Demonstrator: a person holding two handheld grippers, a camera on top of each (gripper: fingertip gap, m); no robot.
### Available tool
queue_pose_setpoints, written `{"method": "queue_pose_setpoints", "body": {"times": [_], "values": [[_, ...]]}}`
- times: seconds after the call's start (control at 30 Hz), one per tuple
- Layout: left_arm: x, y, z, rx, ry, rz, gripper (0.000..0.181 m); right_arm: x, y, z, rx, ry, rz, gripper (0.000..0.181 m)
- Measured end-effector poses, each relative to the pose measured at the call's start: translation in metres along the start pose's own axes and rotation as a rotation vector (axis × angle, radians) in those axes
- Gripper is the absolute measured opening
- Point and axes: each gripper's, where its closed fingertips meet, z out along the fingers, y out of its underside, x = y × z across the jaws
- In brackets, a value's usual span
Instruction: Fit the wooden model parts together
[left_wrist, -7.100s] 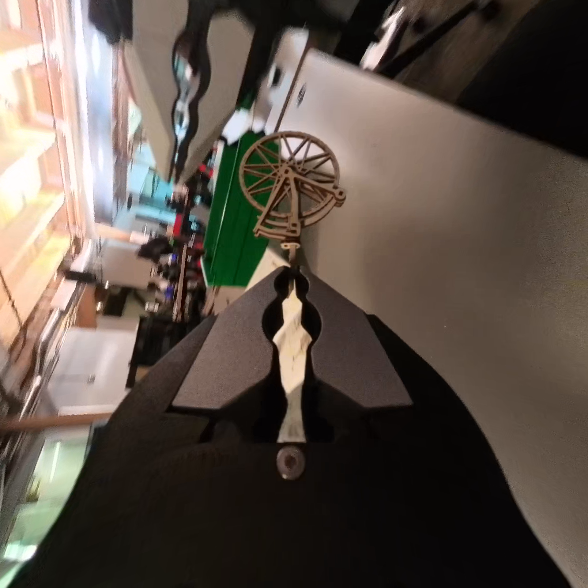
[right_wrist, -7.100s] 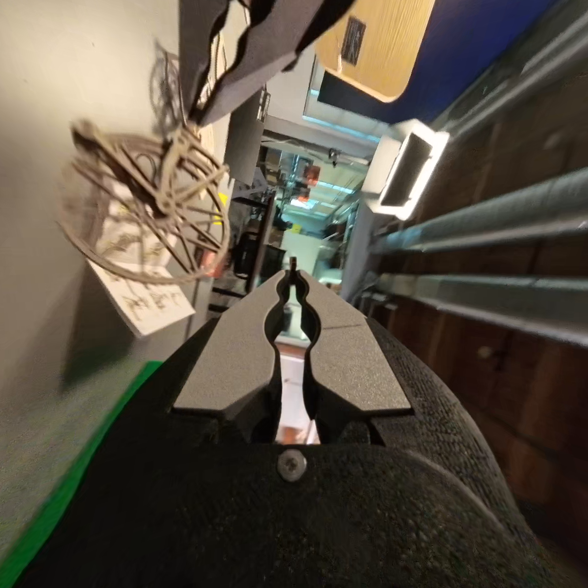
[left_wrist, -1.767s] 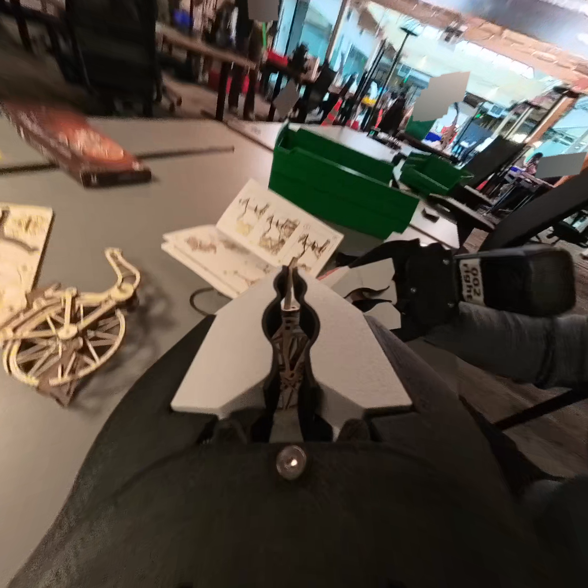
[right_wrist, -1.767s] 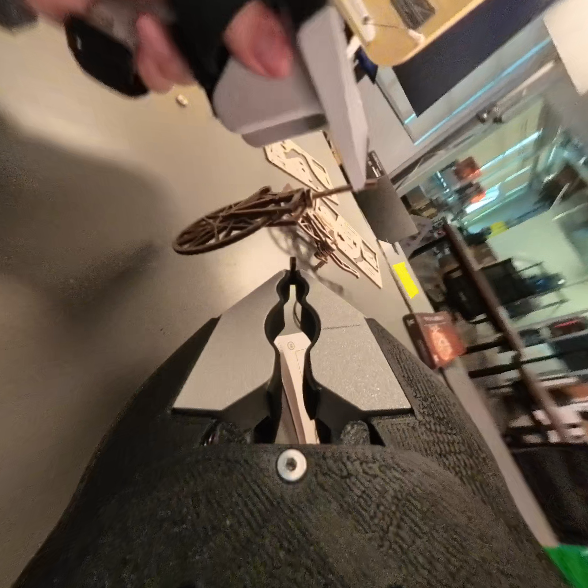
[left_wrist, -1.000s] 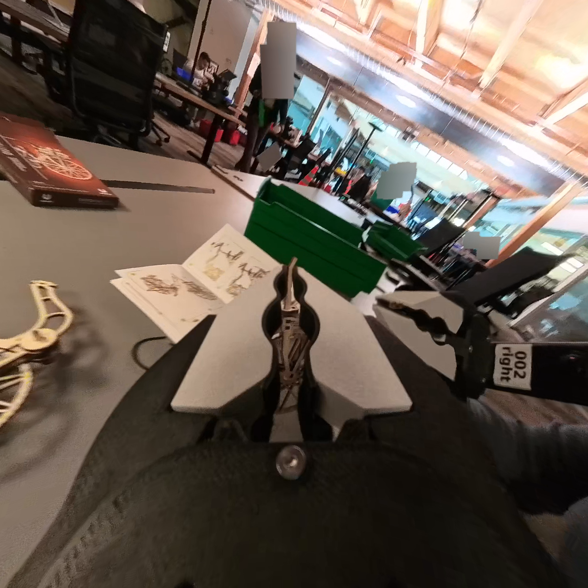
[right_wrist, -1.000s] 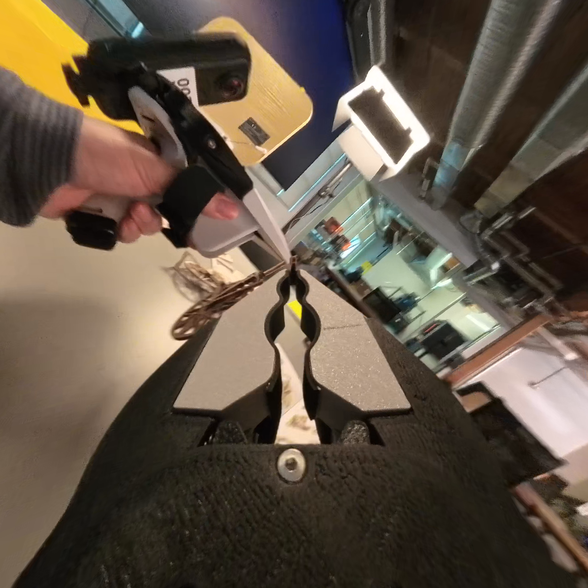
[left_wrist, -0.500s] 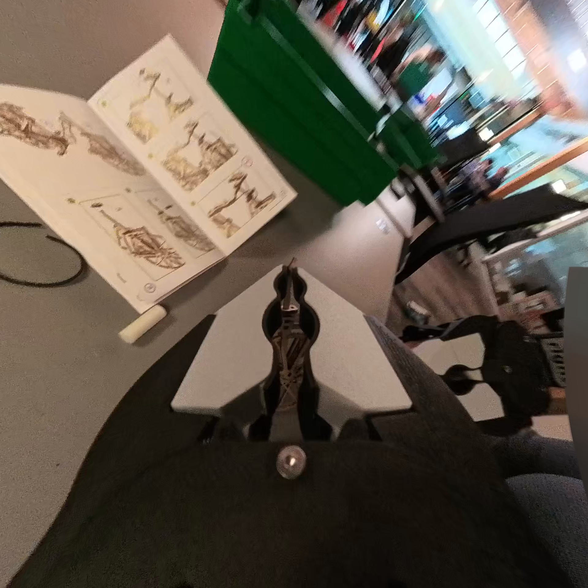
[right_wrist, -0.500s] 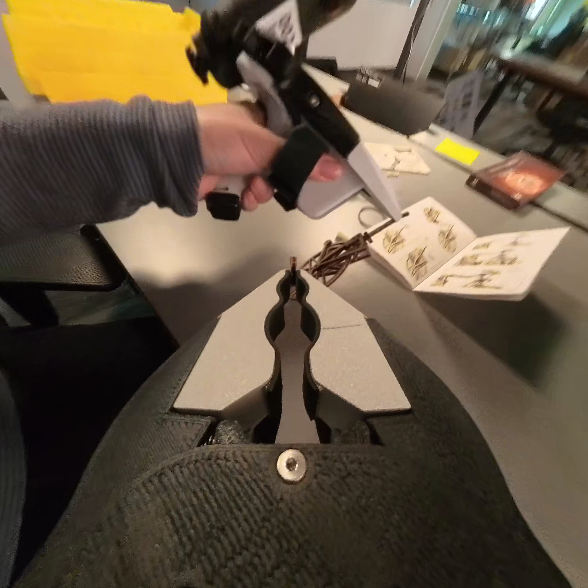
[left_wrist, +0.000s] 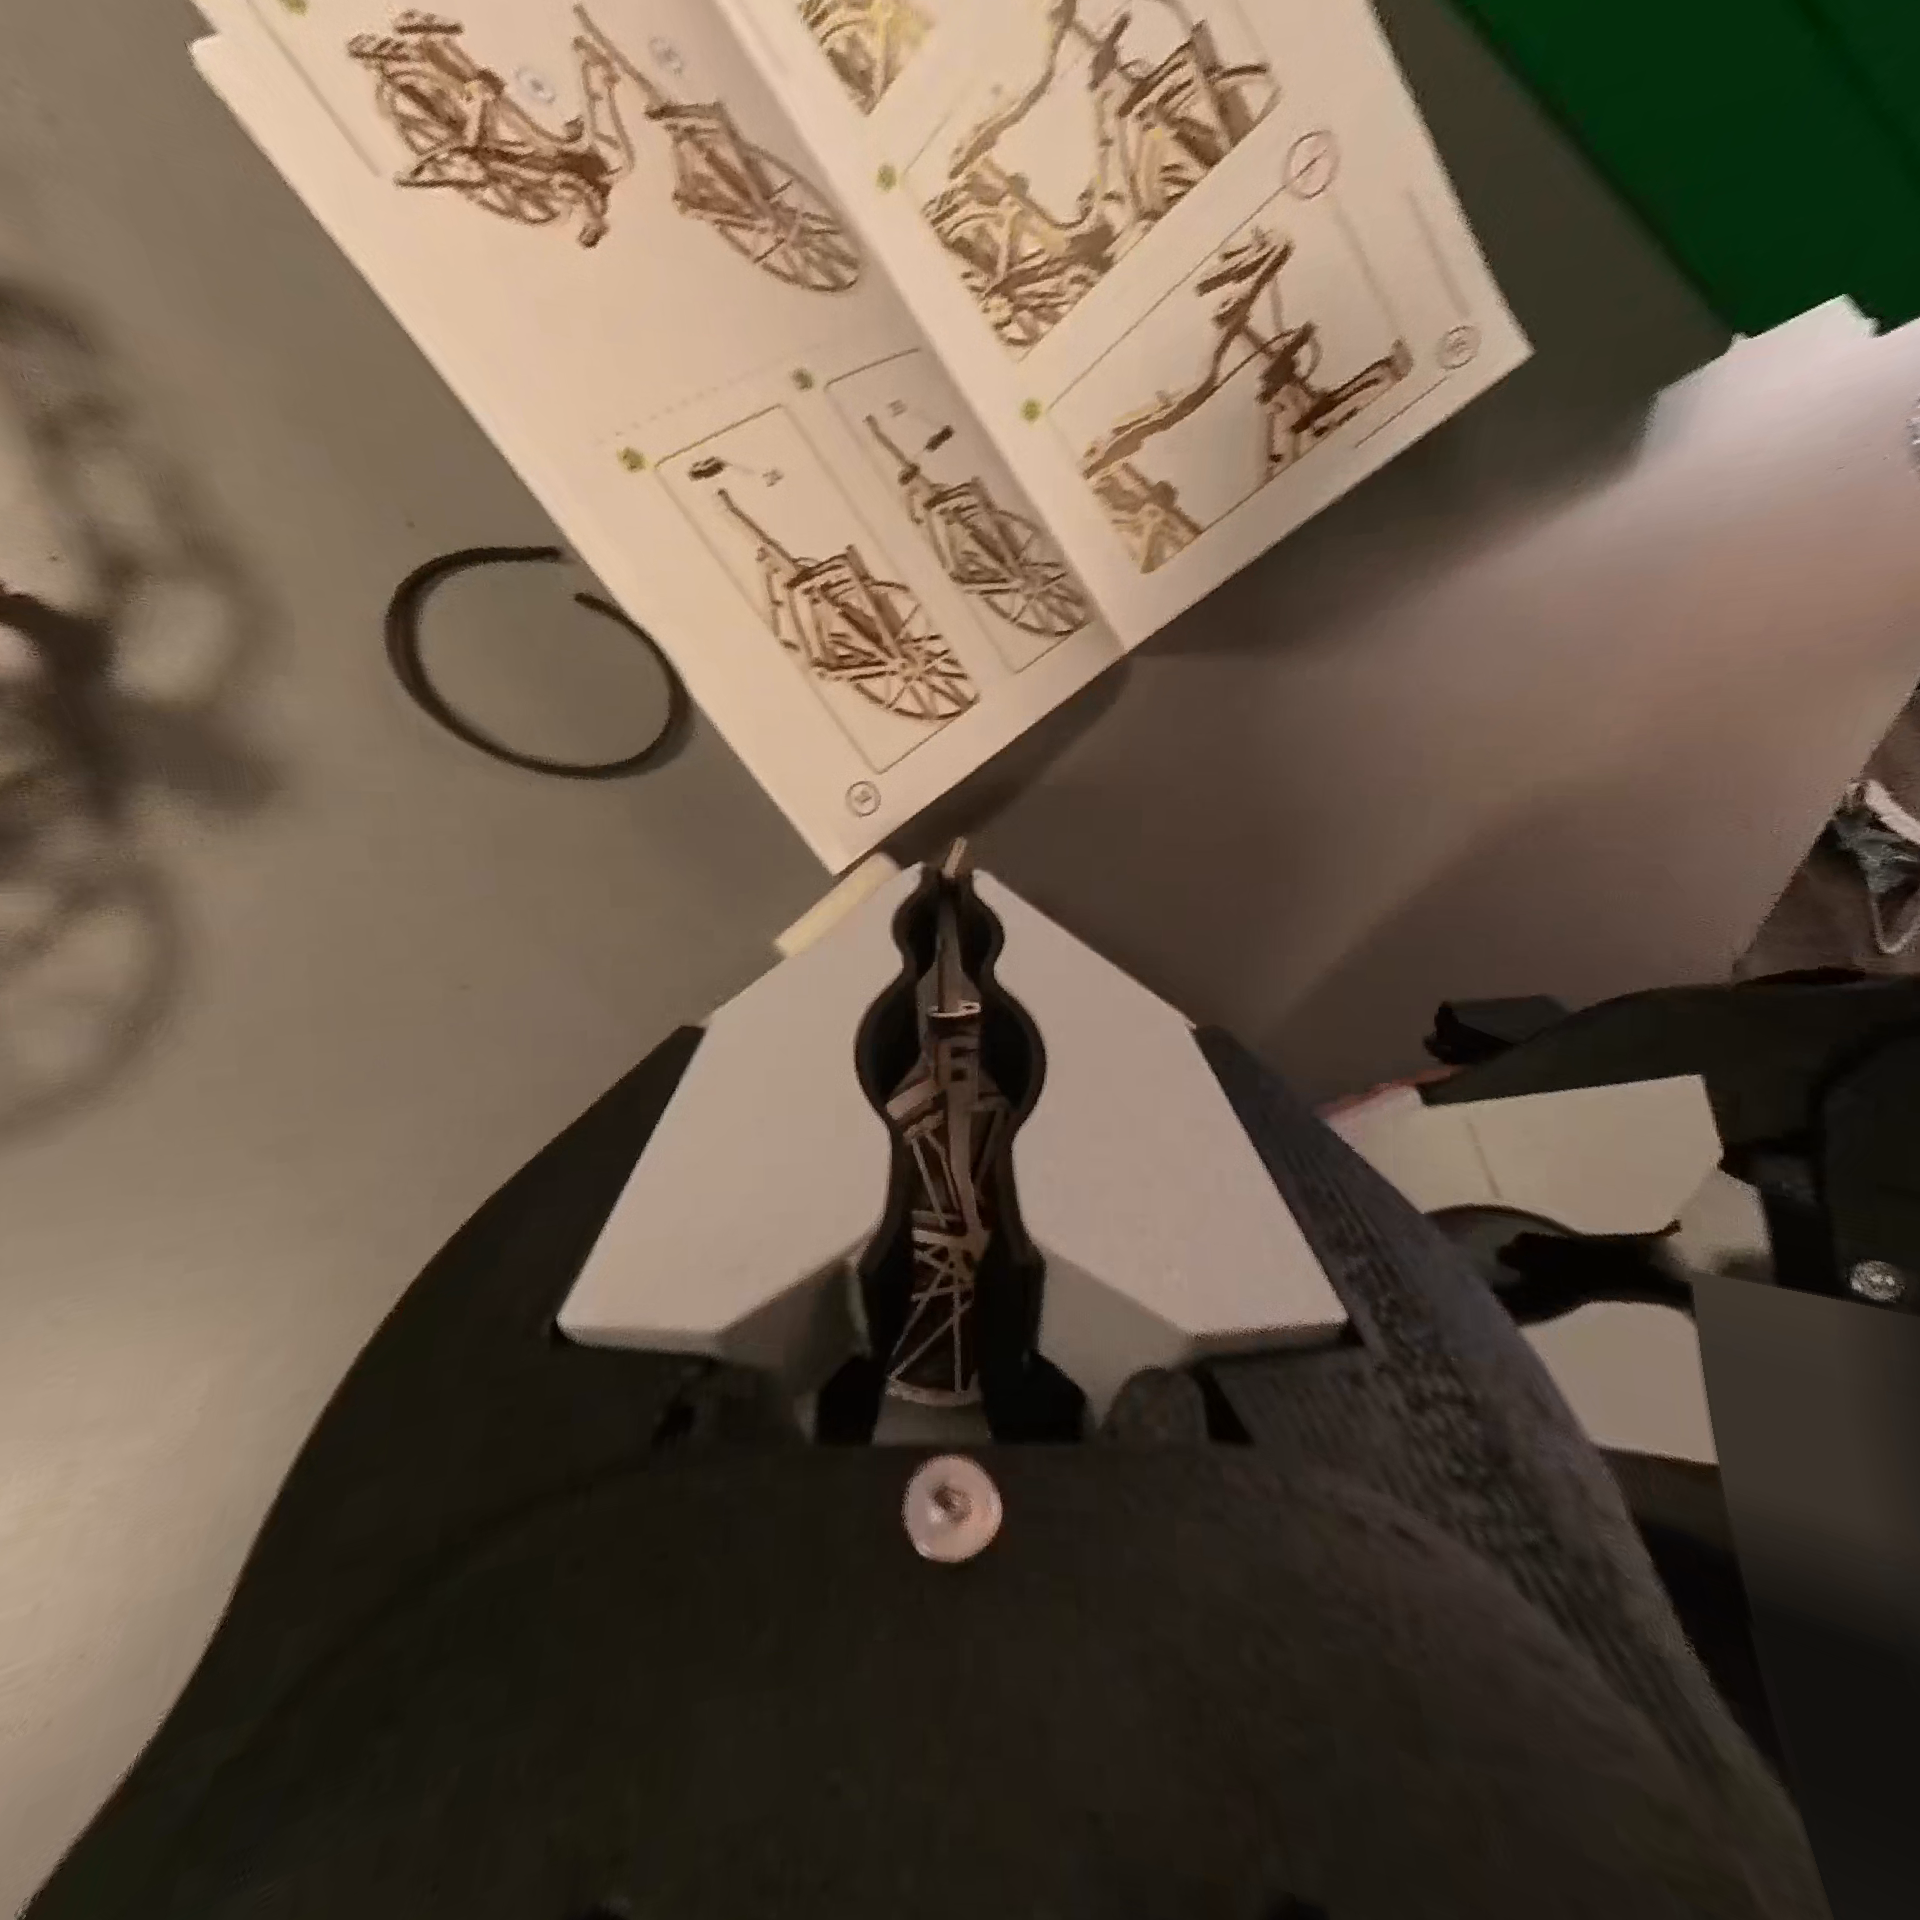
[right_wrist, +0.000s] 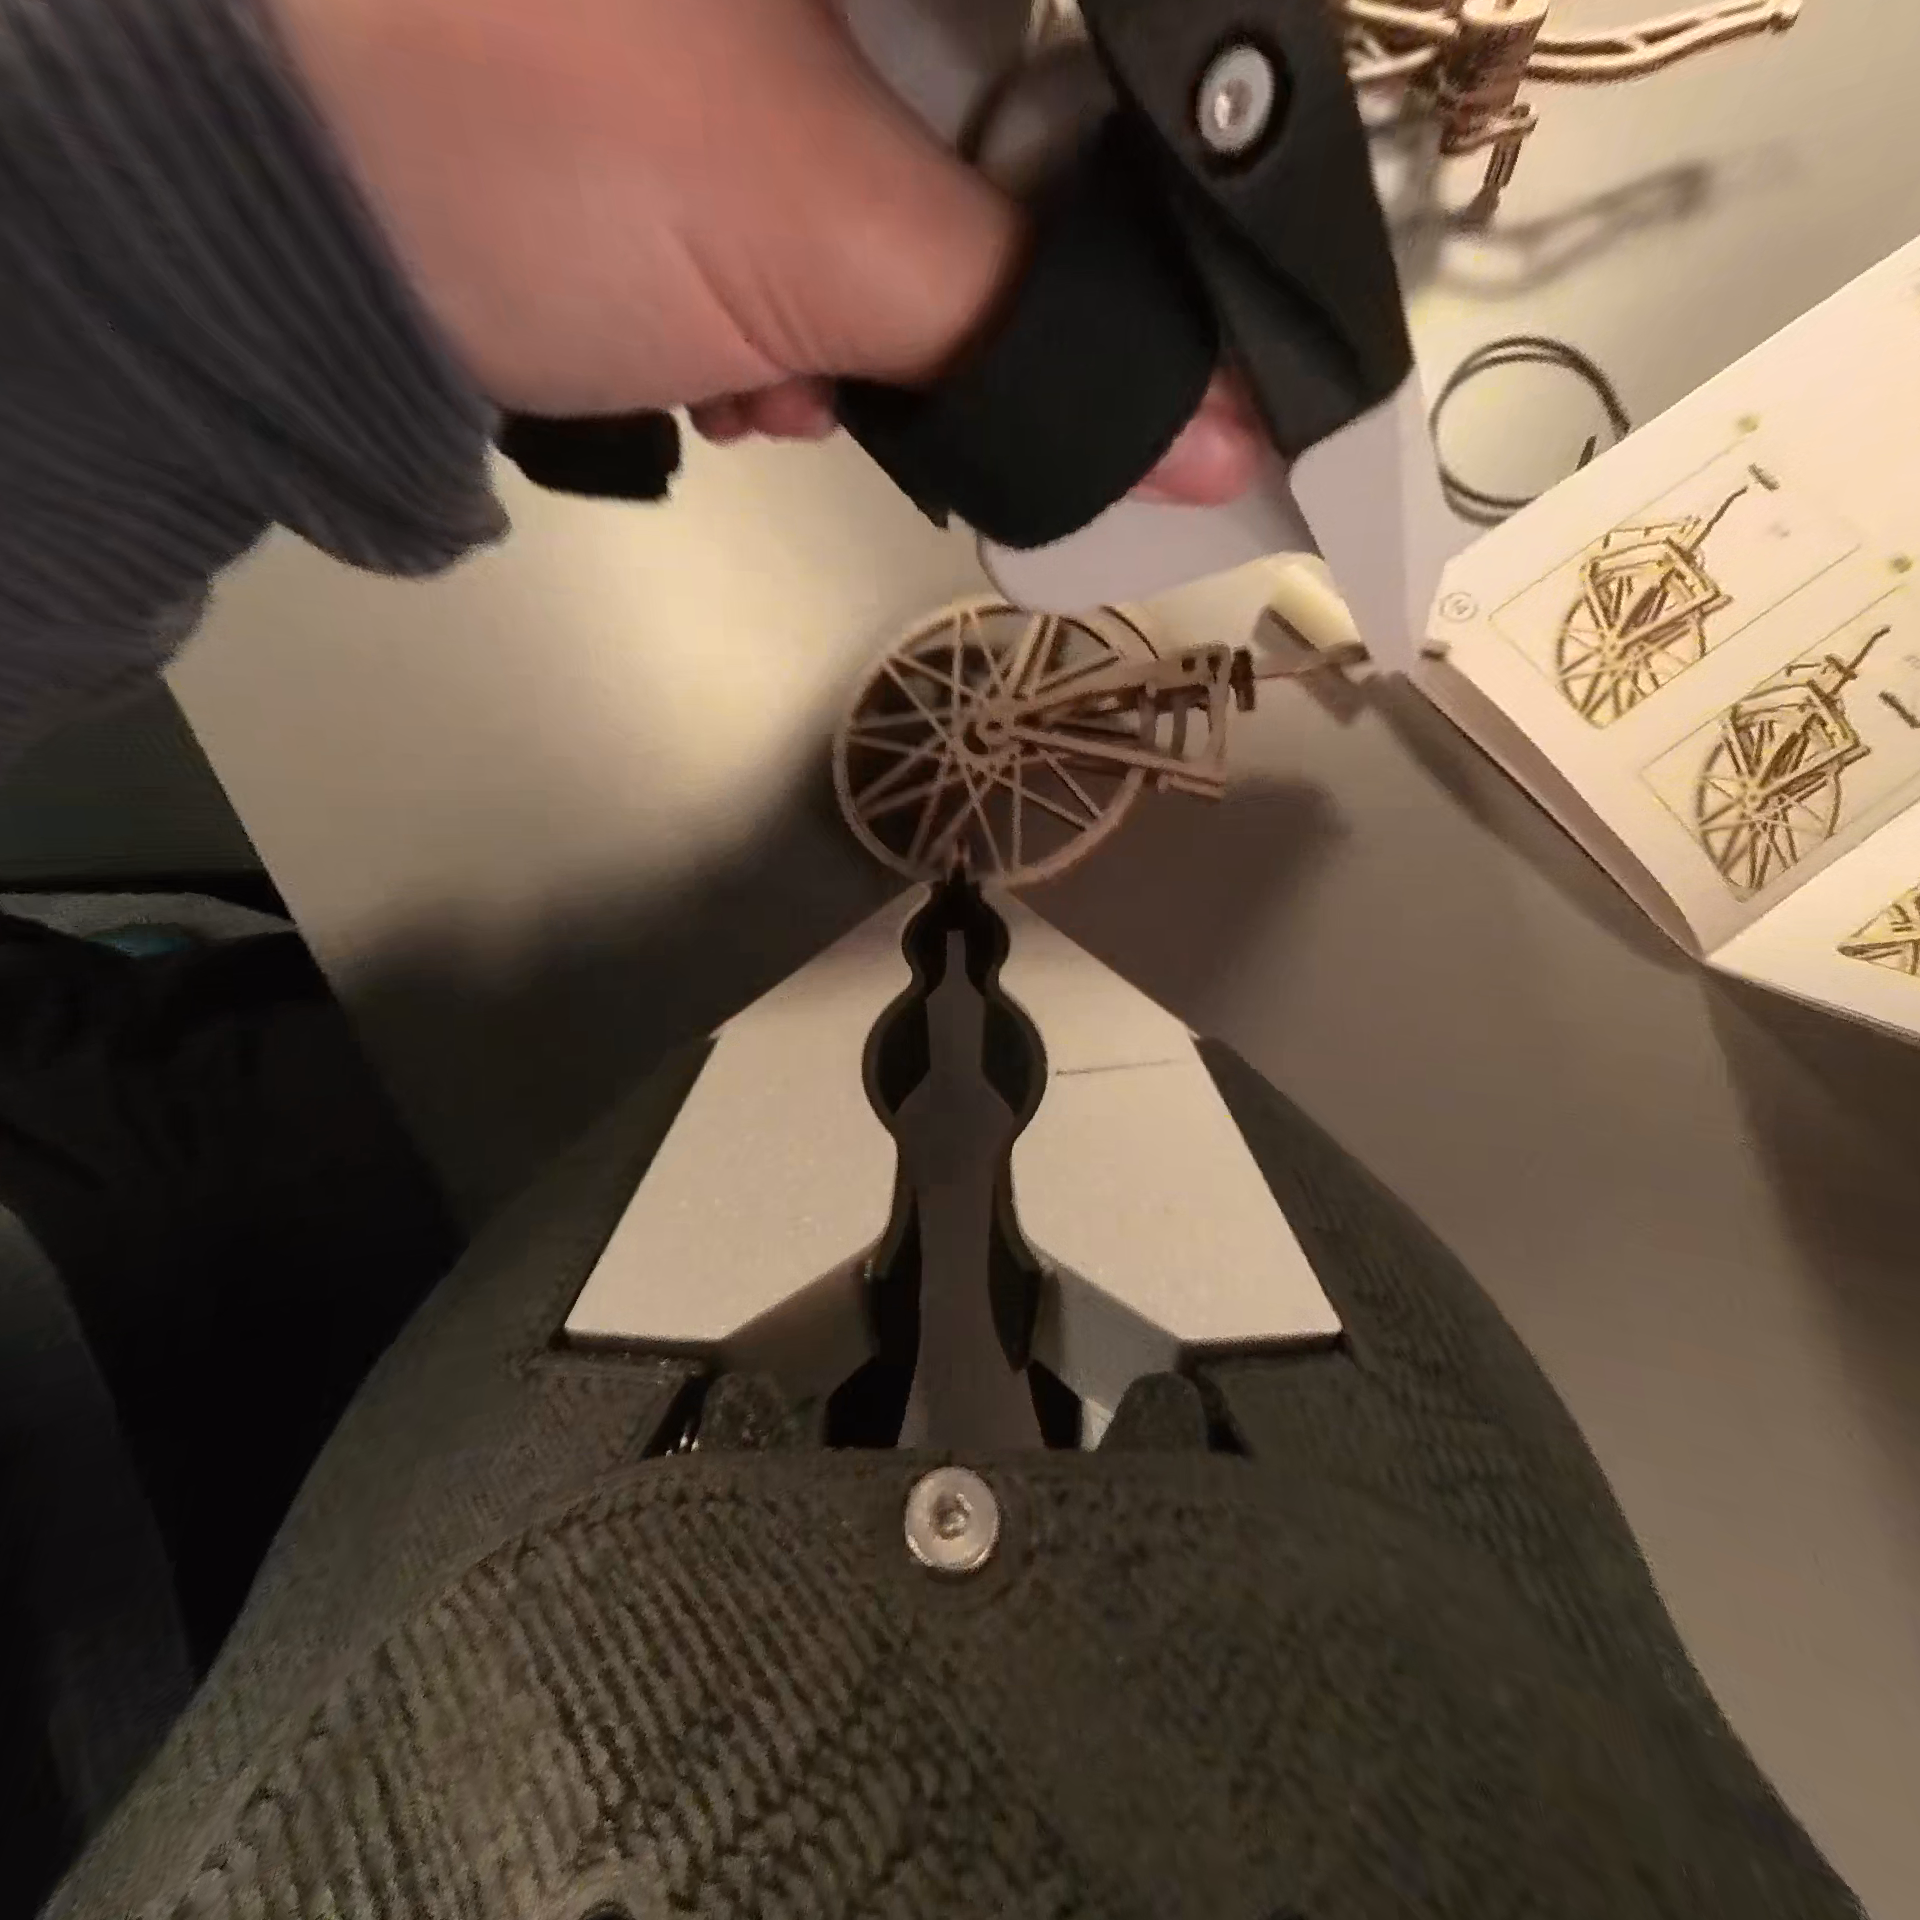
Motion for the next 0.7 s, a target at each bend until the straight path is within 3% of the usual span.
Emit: {"method": "queue_pose_setpoints", "body": {"times": [0.13,0.2,0.3,0.47,0.7], "values": [[-0.012,0.005,-0.013,-0.004,0.001,-0.033,0.002,0.012,0.006,-0.001,-0.059,0.046,-0.030,0.000],[-0.016,0.003,-0.017,0.027,0.020,-0.061,0.002,0.015,-0.004,-0.005,-0.008,0.069,-0.039,0.000],[-0.022,0.008,-0.015,0.009,0.038,-0.083,0.002,-0.029,-0.035,-0.005,0.153,-0.121,-0.064,0.000],[-0.026,0.014,-0.010,-0.010,0.051,-0.107,0.002,-0.041,-0.019,0.034,-0.010,-0.057,-0.203,0.000],[-0.033,0.015,-0.032,0.053,0.053,-0.101,0.010,-0.032,-0.017,0.032,-0.062,-0.048,-0.187,0.000]]}}
